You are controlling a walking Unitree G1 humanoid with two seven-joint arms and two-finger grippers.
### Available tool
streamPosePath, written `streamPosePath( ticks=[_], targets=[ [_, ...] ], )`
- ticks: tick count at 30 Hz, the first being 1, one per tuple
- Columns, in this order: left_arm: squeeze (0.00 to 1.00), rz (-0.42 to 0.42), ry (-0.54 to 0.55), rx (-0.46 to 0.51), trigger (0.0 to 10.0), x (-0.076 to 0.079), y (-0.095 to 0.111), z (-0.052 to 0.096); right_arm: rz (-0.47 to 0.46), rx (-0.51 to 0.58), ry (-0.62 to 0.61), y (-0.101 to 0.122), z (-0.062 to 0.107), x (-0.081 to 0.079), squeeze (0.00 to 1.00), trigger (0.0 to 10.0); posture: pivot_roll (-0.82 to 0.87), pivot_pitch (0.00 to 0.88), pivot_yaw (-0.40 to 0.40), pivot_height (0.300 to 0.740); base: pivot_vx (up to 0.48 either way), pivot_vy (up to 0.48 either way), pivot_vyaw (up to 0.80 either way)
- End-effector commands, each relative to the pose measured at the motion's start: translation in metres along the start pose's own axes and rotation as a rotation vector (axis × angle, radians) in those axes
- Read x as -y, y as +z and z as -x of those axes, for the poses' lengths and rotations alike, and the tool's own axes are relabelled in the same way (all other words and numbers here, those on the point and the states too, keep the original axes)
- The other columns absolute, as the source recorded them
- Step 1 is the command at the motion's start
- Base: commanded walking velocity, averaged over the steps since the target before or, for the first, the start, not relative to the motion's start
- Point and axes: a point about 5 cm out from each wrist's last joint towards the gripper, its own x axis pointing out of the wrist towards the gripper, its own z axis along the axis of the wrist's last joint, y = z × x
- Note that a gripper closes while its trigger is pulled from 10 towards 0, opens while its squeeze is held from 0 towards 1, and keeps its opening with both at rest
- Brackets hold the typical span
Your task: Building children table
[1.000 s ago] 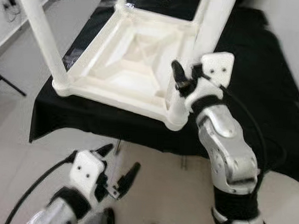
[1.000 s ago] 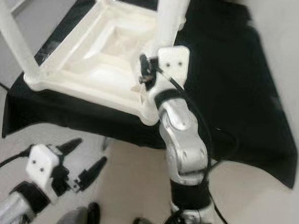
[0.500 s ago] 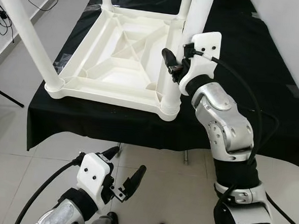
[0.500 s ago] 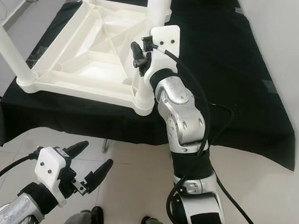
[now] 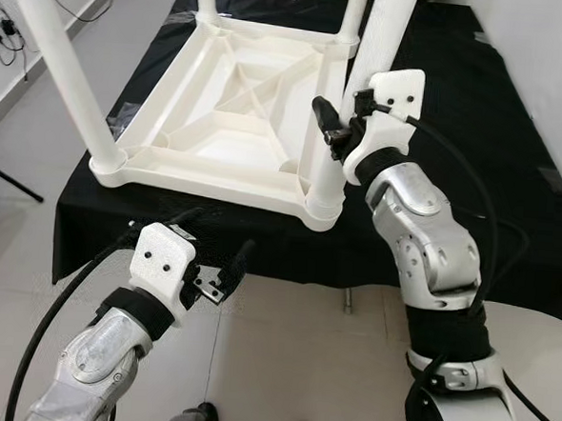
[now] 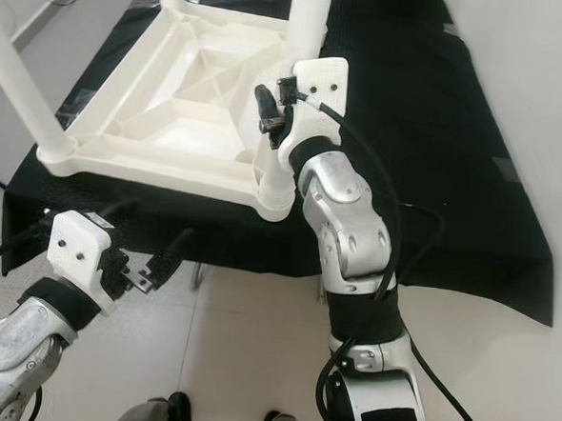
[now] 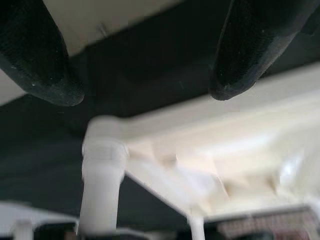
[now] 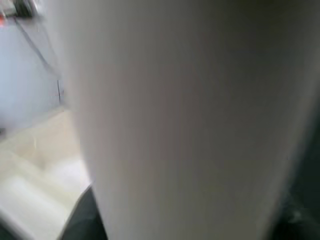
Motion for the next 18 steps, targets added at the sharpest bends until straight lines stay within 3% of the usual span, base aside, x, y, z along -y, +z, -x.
streamPosePath(
  ticks=[1,4,5,6,10,11,13,14,15,18],
  targets=[
    [0.00,0.031,-0.003,-0.027,10.0,0.003,-0.006,0.001,-0.025,-0.051,-0.004,-0.010,-0.001,0.003,1.00,10.0,0.05,0.242,-0.038,0.740,0.000,0.000,0.00],
    [0.00,0.039,0.003,-0.041,10.0,0.005,-0.010,0.004,-0.039,-0.034,0.026,-0.008,-0.002,0.003,1.00,10.0,0.05,0.244,-0.039,0.740,0.000,0.000,0.00],
    [0.00,0.049,0.013,-0.048,10.0,0.006,-0.012,0.005,-0.047,-0.020,0.064,-0.005,-0.003,0.002,0.89,10.0,0.05,0.244,-0.042,0.740,0.000,0.000,0.00],
    [0.00,0.052,0.019,-0.053,10.0,0.006,-0.013,0.006,-0.057,-0.003,0.124,-0.001,-0.003,0.000,0.00,10.0,0.05,0.244,-0.044,0.740,0.000,0.000,0.00],
    [0.00,0.069,0.023,-0.057,10.0,0.009,-0.013,0.007,-0.052,0.013,0.259,0.005,-0.004,-0.004,0.00,10.0,0.06,0.245,-0.052,0.740,0.000,0.000,0.00],
    [0.00,0.089,0.014,-0.060,10.0,0.013,-0.012,0.008,-0.037,0.029,0.368,0.008,-0.004,-0.006,0.00,10.0,0.06,0.248,-0.055,0.740,0.000,0.000,0.00],
    [0.00,0.097,0.008,-0.062,10.0,0.014,-0.012,0.009,-0.031,0.038,0.412,0.009,-0.004,-0.007,0.00,10.0,0.06,0.248,-0.055,0.740,0.000,0.000,0.00],
    [0.00,0.115,-0.007,-0.066,10.0,0.018,-0.013,0.013,-0.022,0.059,0.515,0.012,-0.003,-0.008,0.00,10.0,0.06,0.251,-0.057,0.740,0.000,0.000,0.00],
    [0.00,0.115,-0.007,-0.066,10.0,0.018,-0.013,0.013,-0.022,0.059,0.515,0.012,-0.003,-0.008,0.00,10.0,0.06,0.251,-0.057,0.740,0.000,0.000,0.00],
    [0.00,0.149,-0.055,-0.071,10.0,0.026,-0.013,0.020,0.016,0.097,0.699,0.016,0.000,-0.005,0.00,10.0,0.07,0.255,-0.059,0.740,0.000,0.000,0.00]
  ],
)
